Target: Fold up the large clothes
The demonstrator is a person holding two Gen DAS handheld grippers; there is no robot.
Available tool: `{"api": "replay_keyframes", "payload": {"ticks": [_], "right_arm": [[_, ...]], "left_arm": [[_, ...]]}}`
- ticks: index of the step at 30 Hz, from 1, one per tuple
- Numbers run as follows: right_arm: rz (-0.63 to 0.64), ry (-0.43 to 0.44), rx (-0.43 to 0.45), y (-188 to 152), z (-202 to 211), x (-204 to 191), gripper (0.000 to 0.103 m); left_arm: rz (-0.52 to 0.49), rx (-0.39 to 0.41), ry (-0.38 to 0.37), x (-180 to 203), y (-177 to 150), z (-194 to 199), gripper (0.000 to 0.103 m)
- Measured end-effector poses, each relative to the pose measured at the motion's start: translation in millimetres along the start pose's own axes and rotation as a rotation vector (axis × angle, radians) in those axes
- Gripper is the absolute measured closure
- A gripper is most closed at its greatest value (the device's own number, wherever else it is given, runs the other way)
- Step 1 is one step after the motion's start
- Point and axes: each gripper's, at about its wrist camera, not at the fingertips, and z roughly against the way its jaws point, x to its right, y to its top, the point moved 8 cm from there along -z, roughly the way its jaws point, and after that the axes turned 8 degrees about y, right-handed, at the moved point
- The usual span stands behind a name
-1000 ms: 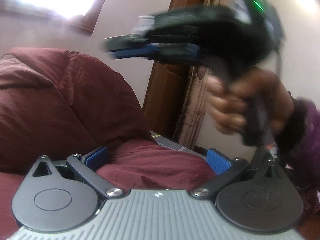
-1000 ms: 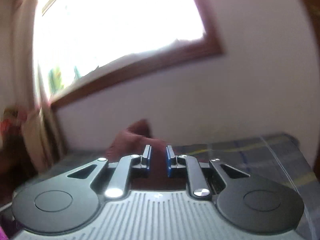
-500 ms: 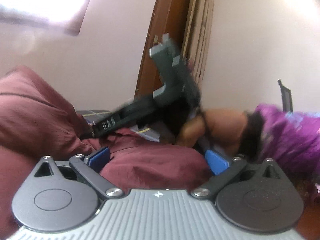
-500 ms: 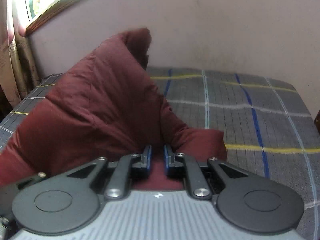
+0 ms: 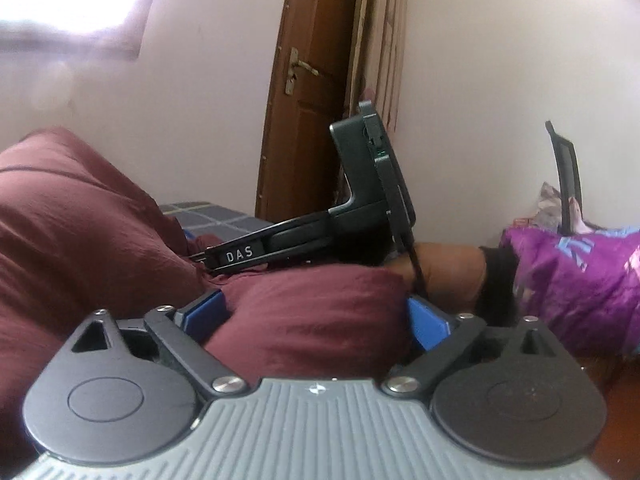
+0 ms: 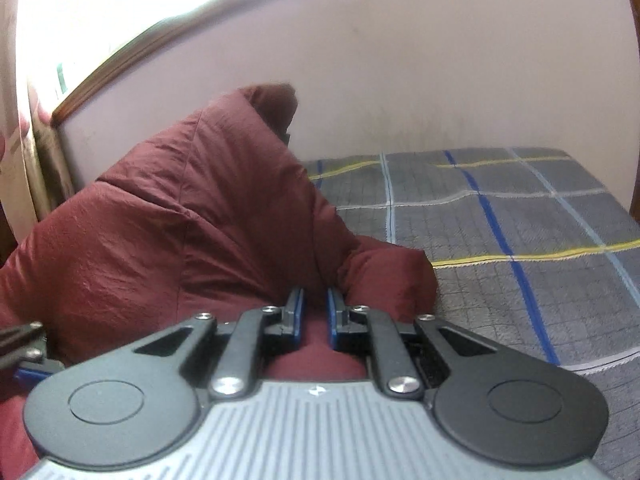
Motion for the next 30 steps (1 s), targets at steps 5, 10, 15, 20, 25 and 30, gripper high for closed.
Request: {"api": "replay_keyframes", "payload": {"ticks": [5, 10, 15, 20, 25, 30], "right_arm": [[0.046, -0.019, 0.05, -5.0, -4.7, -0.1, 0.093], [-0.023, -0.024, -0.038, 32.1, 7.6, -5.1, 0.091], [0.029, -0.047, -0.04, 64.8, 13.1, -42.3, 0.089], [-0.081, -0.118, -0.071, 63.4, -18.2, -41.1, 0.09], [-0.06, -0.176, -0.094, 49.8, -23.5, -32.5, 0.091], [0.231, -0.317, 0.075, 12.3, -14.0, -52.7, 0.091]], "left_arm": [[0.001, -0.024, -0.011, 2.9, -2.9, -10.5, 0.002], [0.002, -0.016, 0.004, 2.6, -2.5, -7.6, 0.002], [-0.004, -0.001, 0.01, 3.3, -3.3, -4.4, 0.002], [-0.009, 0.014, 0.017, 5.0, -5.1, 3.1, 0.001], [-0.103, 0.031, 0.02, 17.2, -8.6, 18.6, 0.0], [0.007, 0.06, -0.07, 10.2, 2.8, 62.9, 0.001]]}}
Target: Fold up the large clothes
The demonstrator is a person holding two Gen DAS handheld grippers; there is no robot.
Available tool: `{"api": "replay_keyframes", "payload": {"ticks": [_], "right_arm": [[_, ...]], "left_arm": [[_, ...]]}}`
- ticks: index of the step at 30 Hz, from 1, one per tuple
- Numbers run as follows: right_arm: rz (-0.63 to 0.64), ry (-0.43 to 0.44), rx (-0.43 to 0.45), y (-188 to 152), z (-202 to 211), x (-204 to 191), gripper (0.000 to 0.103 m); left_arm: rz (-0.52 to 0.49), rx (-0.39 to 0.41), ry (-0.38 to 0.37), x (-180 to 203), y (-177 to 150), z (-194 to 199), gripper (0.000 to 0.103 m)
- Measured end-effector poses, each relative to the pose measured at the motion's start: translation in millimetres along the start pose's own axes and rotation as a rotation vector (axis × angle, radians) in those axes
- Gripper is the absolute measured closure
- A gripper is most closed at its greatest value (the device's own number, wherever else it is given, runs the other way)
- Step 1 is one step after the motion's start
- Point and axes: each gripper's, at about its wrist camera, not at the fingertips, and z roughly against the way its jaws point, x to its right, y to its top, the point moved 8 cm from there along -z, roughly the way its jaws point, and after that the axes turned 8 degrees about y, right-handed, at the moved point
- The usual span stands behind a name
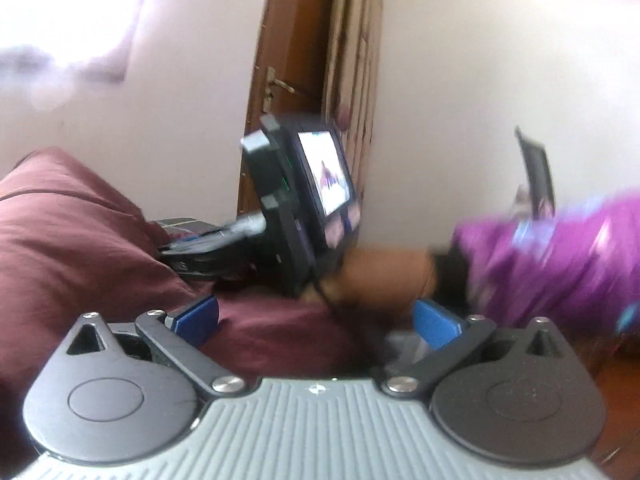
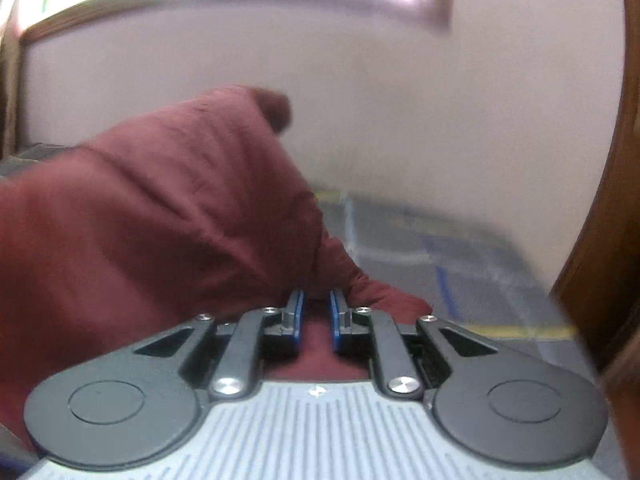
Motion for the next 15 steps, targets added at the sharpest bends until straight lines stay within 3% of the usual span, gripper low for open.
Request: {"api": "replay_keyframes", "payload": {"ticks": [4, 9, 12, 15], "right_arm": [[-0.047, -0.004, 0.061, -7.3, 0.1, 4.0, 0.091], [0.004, -0.044, 0.09, -15.1, -2.0, -4.6, 0.091], [0.03, -0.066, 0.087, -13.7, -2.9, -11.1, 0.091], [0.024, -0.061, 0.086, -12.7, -6.9, -10.7, 0.091]], "left_arm": [[0.134, 0.041, -0.009, -20.7, 31.3, 31.6, 0.0], [0.334, 0.097, 0.169, -92.7, 75.8, 58.0, 0.0], [0.437, -0.003, 0.296, -141.2, 82.9, 47.5, 0.0], [0.486, -0.083, 0.308, -167.2, 79.9, 28.2, 0.0]]}}
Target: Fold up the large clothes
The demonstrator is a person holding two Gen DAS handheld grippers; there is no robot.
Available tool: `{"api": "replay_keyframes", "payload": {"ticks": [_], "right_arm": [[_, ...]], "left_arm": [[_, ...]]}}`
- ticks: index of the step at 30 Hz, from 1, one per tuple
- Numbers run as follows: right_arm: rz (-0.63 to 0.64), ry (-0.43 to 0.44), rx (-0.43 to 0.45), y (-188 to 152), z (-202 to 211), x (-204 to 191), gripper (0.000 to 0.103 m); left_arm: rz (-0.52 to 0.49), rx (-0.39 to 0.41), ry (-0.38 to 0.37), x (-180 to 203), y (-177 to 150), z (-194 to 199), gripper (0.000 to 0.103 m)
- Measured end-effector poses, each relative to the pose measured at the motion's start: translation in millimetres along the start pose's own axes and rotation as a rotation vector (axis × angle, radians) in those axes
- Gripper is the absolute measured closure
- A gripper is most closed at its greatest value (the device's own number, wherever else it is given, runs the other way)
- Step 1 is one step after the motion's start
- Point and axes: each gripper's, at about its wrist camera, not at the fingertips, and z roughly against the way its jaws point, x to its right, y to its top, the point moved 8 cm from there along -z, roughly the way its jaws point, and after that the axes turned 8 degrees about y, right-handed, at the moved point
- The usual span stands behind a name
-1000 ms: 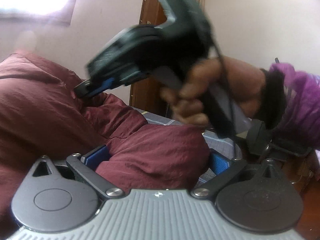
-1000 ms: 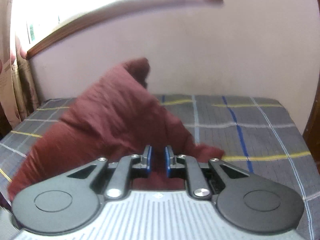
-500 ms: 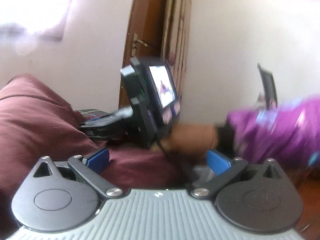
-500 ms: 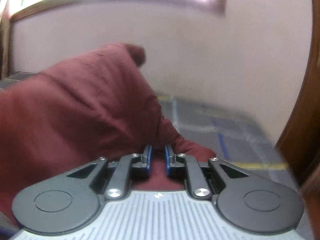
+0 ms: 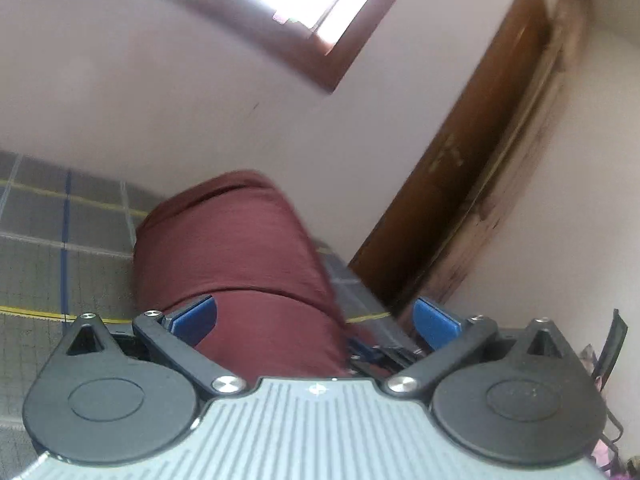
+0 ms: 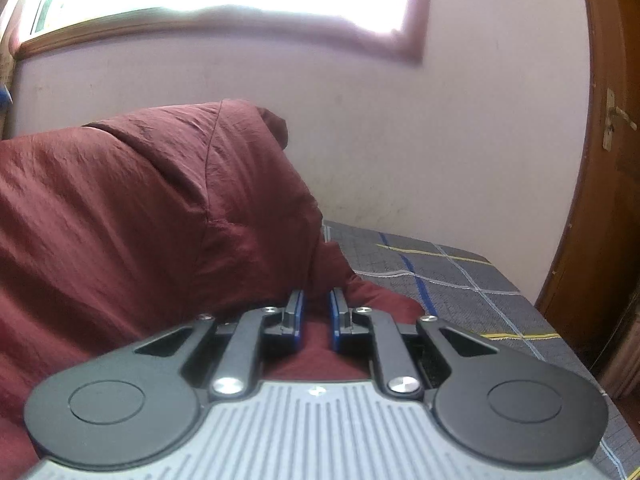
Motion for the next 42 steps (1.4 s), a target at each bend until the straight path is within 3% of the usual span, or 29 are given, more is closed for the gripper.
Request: {"api": "replay_keyframes", "payload": {"ticks": [2, 5, 7, 11, 19, 33, 37, 40, 42], "right_arm": [[-0.002, 0.003, 0.001, 0.6, -0.3, 0.0, 0.091], [-0.017, 0.013, 0.005, -0.9, 4.0, 2.1, 0.091], [-0.029, 0.02, 0.008, -1.2, 5.6, 3.1, 0.091], [-0.038, 0.03, 0.011, -1.0, 4.9, 5.4, 0.091], [-0.041, 0.036, 0.002, -0.9, 3.3, 6.6, 0.091], [-0.071, 0.042, 0.002, 1.7, 2.5, 8.0, 0.091], [-0.036, -0.004, -0.093, 15.6, 11.9, 5.8, 0.09], [-0.109, -0.045, -0.148, 37.3, 32.4, 6.5, 0.082], [-0.13, -0.059, -0.099, 54.8, 52.8, -1.3, 0.071]], "left_arm": [[-0.057, -0.012, 0.083, -7.8, 1.6, -15.3, 0.0], [-0.078, -0.068, 0.113, -20.5, -4.0, -37.1, 0.0], [-0.112, -0.08, 0.184, -33.8, -6.0, -47.9, 0.0], [-0.091, -0.127, 0.208, -44.6, -12.1, -56.2, 0.0], [-0.197, -0.153, 0.286, -40.7, -25.9, -66.4, 0.0], [-0.229, -0.148, 0.306, -38.8, -31.0, -74.8, 0.0], [-0.238, -0.152, 0.307, -40.6, -31.5, -75.5, 0.0], [-0.232, -0.148, 0.307, -41.2, -31.5, -75.3, 0.0], [-0.23, -0.145, 0.305, -41.8, -31.5, -75.3, 0.0]]}}
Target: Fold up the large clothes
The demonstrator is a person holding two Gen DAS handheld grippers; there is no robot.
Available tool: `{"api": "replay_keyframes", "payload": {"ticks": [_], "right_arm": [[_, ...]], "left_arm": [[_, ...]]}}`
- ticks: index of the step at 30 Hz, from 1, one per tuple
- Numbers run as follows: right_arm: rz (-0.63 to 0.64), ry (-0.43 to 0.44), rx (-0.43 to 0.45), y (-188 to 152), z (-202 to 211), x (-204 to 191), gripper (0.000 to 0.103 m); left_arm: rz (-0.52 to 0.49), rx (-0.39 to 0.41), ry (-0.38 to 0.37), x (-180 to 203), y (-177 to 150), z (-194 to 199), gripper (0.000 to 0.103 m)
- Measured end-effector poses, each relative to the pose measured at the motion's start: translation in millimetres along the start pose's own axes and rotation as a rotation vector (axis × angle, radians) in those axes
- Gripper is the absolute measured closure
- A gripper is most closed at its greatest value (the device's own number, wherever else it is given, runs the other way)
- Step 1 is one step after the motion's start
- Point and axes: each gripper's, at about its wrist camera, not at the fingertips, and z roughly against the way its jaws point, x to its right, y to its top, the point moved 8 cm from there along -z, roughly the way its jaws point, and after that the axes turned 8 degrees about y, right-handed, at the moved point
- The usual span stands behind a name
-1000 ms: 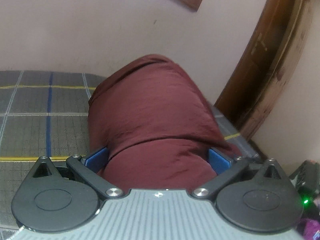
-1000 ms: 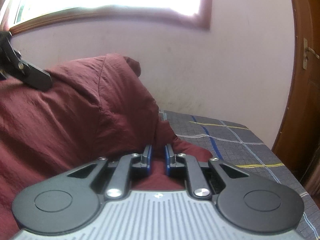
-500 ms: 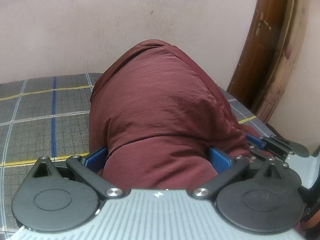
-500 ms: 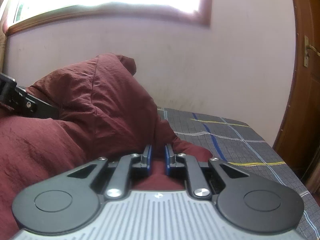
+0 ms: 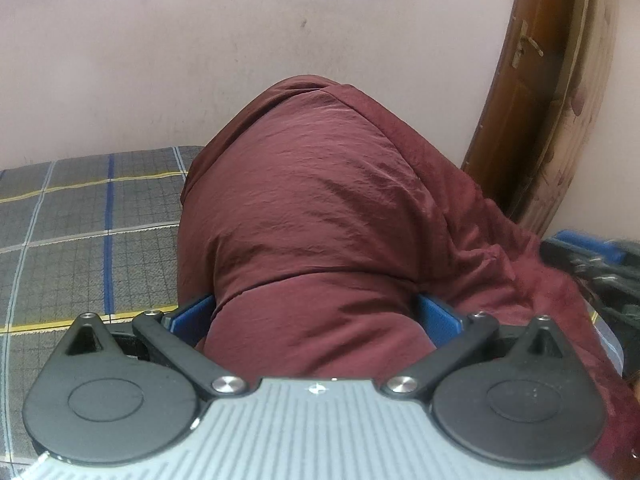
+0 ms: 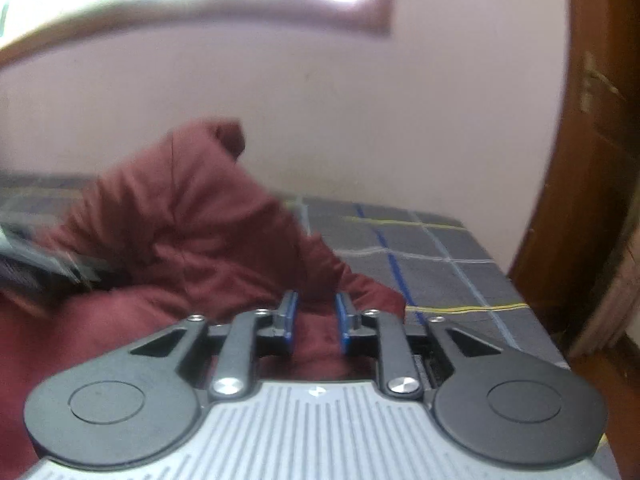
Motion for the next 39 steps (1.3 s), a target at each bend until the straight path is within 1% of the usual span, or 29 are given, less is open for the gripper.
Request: {"api": "replay_keyframes", "payload": {"ticks": [1, 2, 4, 6, 9, 10, 11, 12, 13, 14, 15, 20, 23, 25, 29, 33, 35, 36, 37, 38, 39], "right_arm": [[-0.002, -0.009, 0.014, 4.3, 8.3, -5.9, 0.065], [-0.001, -0.007, 0.018, 6.2, 13.4, -12.6, 0.051], [0.016, -0.011, 0.0, 4.1, 15.1, -24.5, 0.037], [0.02, -0.009, -0.02, -0.6, 13.2, -33.7, 0.037], [-0.046, 0.028, -0.004, -6.8, 13.4, -37.2, 0.036], [-0.045, 0.011, -0.005, -11.2, 9.0, -34.6, 0.033], [-0.044, -0.017, -0.016, -20.0, 3.0, -29.0, 0.033], [-0.062, -0.009, -0.022, -28.8, -5.2, -21.4, 0.032], [-0.097, 0.024, -0.005, -34.7, -9.4, -15.5, 0.031], [-0.138, 0.047, 0.002, -40.4, -13.6, -9.0, 0.028], [-0.163, 0.062, 0.004, -44.2, -14.8, -5.3, 0.027], [-0.226, 0.129, 0.038, -66.3, -24.0, 1.9, 0.027], [-0.262, 0.174, 0.04, -74.4, -31.9, 4.0, 0.027], [-0.266, 0.184, 0.042, -76.6, -38.8, 4.8, 0.026], [-0.285, 0.22, 0.02, -77.2, -42.7, 7.7, 0.026], [-0.343, 0.331, -0.044, -67.0, -37.1, 19.7, 0.026], [-0.401, 0.364, -0.057, -62.3, -23.4, 32.3, 0.026], [-0.418, 0.36, -0.054, -59.7, -16.2, 37.6, 0.025], [-0.431, 0.335, -0.05, -57.7, -8.3, 45.0, 0.022], [-0.436, 0.305, -0.057, -57.0, -2.0, 49.3, 0.012], [-0.448, 0.275, -0.076, -60.2, 1.9, 56.3, 0.009]], "left_arm": [[0.002, 0.0, 0.0, -0.2, 0.1, -0.2, 0.0], [0.003, 0.001, 0.0, -0.1, 0.2, -0.3, 0.0], [0.002, 0.001, 0.001, 0.0, 0.0, -0.8, 0.0], [0.005, 0.001, 0.0, -0.1, -0.4, -1.1, 0.0], [0.011, 0.002, -0.006, -1.2, -0.4, -1.6, 0.0], [0.013, 0.002, -0.009, -1.2, -0.2, -1.5, 0.0], [0.013, 0.003, -0.01, -1.0, -0.2, -1.2, 0.0], [0.014, 0.004, -0.012, -1.2, -0.3, -1.1, 0.0], [0.014, 0.006, -0.014, -0.9, -0.4, -1.1, 0.0], [0.014, 0.008, -0.014, -0.5, -0.4, -1.1, 0.0], [0.014, 0.008, -0.015, -0.3, -0.4, -1.0, 0.0], [0.006, 0.023, -0.02, 0.2, -3.2, -0.3, 0.0], [0.017, 0.029, -0.012, 1.3, -6.4, -0.9, 0.0], [0.026, 0.045, -0.002, 1.6, -8.6, -2.1, 0.0], [0.013, 0.037, -0.002, 2.9, -8.9, -0.9, 0.0], [0.011, 0.019, -0.009, 1.0, -6.7, -1.8, 0.0], [0.011, 0.018, -0.007, 1.2, -5.7, -2.1, 0.0], [0.012, 0.017, -0.008, 0.5, -5.2, -2.4, 0.0], [0.015, 0.017, -0.009, -0.1, -5.5, -2.2, 0.0], [0.017, 0.017, -0.009, -0.5, -5.3, -2.1, 0.0], [0.017, 0.017, -0.01, -0.5, -5.1, -2.0, 0.0]]}}
